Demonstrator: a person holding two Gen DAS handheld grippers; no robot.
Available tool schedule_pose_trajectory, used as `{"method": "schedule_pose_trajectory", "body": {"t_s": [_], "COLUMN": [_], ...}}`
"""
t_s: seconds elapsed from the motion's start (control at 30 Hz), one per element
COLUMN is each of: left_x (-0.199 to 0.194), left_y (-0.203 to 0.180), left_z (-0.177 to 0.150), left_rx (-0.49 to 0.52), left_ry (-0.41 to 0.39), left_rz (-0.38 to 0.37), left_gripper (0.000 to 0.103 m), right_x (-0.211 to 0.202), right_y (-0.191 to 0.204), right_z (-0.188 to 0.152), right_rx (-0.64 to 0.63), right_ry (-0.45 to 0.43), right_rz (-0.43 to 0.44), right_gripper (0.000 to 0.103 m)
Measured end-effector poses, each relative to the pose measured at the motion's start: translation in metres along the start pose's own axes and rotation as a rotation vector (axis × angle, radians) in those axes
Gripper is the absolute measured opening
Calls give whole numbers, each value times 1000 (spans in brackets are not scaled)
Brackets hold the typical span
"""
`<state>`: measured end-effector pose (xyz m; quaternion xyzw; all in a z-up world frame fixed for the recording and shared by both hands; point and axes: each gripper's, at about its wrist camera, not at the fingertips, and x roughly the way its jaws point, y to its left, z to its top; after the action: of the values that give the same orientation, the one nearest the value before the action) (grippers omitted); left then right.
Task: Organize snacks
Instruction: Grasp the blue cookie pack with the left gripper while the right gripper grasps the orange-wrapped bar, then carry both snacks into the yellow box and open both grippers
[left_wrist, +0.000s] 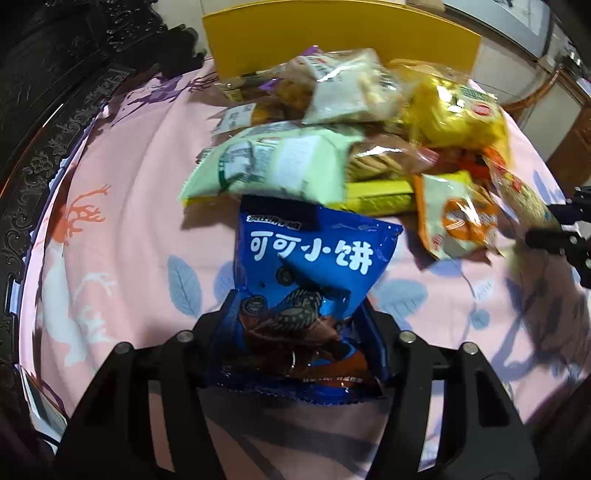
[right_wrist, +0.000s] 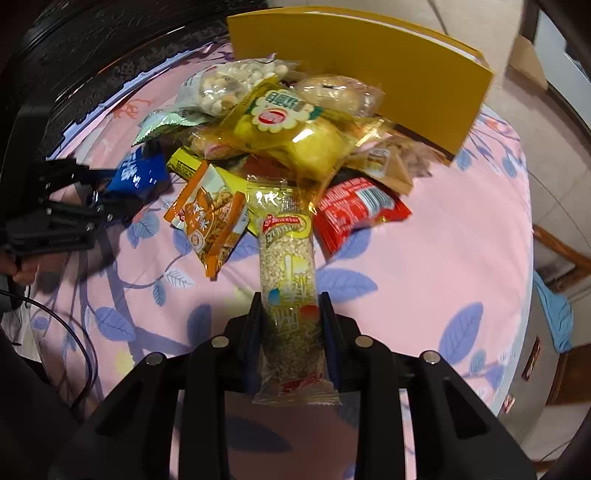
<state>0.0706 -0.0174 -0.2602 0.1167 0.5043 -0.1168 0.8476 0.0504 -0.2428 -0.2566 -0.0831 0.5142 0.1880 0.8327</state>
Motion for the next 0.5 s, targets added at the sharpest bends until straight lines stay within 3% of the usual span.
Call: {"method": "schedule_pose_trajectory", "body": {"t_s": [0.3,0.5], "left_x": [-65,-126], "left_y": [-3,11], "left_z": [-10,16], "left_rx": [-1,3], "left_ry": [-79,-195], "left_rz": [-20,-25], "left_gripper": [52,52], "right_x": [-51,-99], "right_y": [-5,-7], "right_z": [-13,10], "right_rx": [79,107], "right_ry": [-80,-202], "right_rz": [-32,-61], "right_gripper": [29,29]}}
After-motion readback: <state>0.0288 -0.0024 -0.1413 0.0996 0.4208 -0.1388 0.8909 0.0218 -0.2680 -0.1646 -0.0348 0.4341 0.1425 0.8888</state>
